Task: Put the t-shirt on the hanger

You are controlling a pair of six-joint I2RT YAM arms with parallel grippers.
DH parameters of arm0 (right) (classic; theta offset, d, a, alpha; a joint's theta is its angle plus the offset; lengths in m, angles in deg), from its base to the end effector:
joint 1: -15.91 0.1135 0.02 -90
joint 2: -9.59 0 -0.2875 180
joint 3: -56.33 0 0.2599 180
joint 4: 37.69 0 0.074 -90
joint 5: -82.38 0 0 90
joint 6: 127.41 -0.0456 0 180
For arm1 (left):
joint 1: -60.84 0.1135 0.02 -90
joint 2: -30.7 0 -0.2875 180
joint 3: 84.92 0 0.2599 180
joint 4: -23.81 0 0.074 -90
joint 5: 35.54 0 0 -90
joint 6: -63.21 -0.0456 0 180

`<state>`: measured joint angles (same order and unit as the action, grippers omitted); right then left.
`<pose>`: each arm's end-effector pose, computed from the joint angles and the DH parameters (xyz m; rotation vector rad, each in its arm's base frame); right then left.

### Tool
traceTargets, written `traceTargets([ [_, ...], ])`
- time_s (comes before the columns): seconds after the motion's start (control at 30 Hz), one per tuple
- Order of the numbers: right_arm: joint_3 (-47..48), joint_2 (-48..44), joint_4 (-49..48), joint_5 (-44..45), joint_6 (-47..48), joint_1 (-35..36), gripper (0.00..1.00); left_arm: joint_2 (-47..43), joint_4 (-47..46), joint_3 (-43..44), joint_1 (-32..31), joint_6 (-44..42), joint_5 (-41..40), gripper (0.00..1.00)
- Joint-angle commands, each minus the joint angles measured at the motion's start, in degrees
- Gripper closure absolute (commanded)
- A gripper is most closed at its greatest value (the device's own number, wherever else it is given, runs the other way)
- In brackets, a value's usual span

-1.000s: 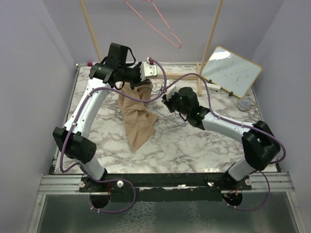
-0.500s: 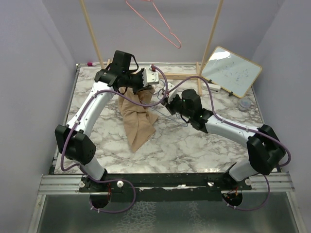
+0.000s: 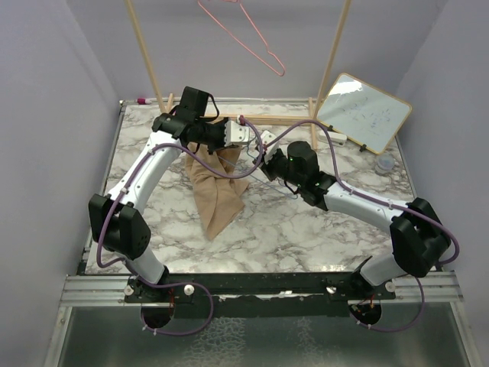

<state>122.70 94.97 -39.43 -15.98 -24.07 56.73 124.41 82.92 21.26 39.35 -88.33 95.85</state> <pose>0.2653 0.2379 0.2800 -0.9523 1.6388 0.4654 0.3301 -0.1624 0.3778 1.6761 1.4036 -0.4730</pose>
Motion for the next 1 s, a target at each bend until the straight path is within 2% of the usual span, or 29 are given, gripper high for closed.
traceTargets([
  [0.0,-0.27,-2.19,-3.71,-1.09,0.31,0.31,0.99,-0.56,2.23,-0.6,-0.39,-4.31,1.5,0.86],
  [0.13,-0.15,-2.36,-3.69,-1.29,0.45,0.31,0.99,0.0,2.12,-1.08,-0.43,-6.4,0.56,0.75],
  [0.47,-0.36,-3.38,-3.8,-1.58,0.72,0.29,0.99,2.29,2.3,-0.29,-0.69,-8.59,1.55,0.7],
  [0.63,0.16,-3.19,-3.89,-1.35,0.71,0.32,0.99,2.27,2.5,-0.88,-1.41,-9.58,2.47,0.78],
  [0.8,-0.01,-2.95,-4.89,-0.87,0.0,0.27,0.99,1.94,2.8,-1.38,-1.71,-9.91,2.6,0.98],
  [0.97,-0.29,-2.66,-6.28,-0.6,-1.06,0.31,0.99,1.33,2.94,-1.9,-1.97,-9.82,3.18,1.0],
])
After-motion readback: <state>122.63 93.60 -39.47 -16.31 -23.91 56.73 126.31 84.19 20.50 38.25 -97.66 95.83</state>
